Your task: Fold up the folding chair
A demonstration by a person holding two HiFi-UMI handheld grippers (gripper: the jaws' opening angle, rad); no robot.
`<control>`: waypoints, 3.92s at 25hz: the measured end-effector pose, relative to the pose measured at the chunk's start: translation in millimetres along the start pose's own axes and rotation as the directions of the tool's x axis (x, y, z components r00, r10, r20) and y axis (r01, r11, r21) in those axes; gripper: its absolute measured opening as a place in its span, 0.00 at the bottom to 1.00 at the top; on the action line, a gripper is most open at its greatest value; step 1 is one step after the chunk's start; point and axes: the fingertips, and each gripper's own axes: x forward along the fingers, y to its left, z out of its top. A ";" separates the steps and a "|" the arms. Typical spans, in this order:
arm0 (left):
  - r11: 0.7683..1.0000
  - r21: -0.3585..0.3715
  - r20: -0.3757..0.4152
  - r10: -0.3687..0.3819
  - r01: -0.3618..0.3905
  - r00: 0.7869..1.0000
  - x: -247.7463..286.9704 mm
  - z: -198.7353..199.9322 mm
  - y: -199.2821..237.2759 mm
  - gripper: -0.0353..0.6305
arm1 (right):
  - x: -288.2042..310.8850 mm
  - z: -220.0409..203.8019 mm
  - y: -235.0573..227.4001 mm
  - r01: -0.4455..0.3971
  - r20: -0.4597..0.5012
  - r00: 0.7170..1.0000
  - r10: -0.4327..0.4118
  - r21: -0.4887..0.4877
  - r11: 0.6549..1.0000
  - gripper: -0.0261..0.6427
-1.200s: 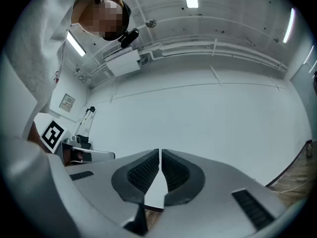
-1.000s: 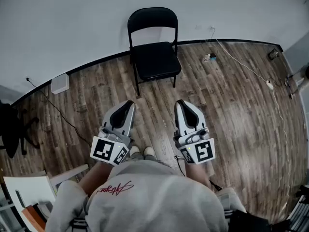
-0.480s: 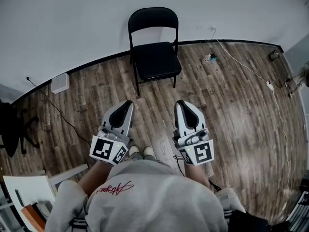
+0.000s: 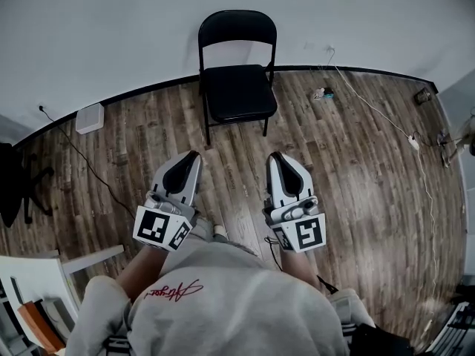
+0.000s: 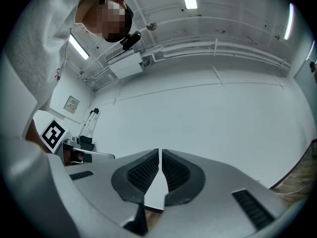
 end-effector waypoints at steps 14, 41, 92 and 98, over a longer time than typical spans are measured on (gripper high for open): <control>1.000 0.012 -0.007 0.003 -0.003 1.000 49.8 -4.9 43.6 0.11 | 48.4 -20.2 -29.3 -0.021 -0.002 1.000 0.021 -0.019 1.000 0.08; 0.998 -0.025 -0.115 -0.065 0.062 0.991 313.8 -38.7 256.9 0.11 | 325.1 -132.1 -165.8 0.100 -0.088 0.991 -0.097 0.033 0.994 0.09; 0.969 0.172 -0.315 0.227 -0.180 0.922 529.2 -375.9 473.7 0.43 | 175.1 -662.3 -245.6 0.176 -0.168 0.968 -0.188 0.984 0.026 0.42; 0.984 0.013 -0.298 0.171 -0.175 0.939 528.3 -373.1 478.3 0.08 | 177.0 -670.5 -261.3 0.227 -0.216 0.922 -0.321 0.974 -0.004 0.37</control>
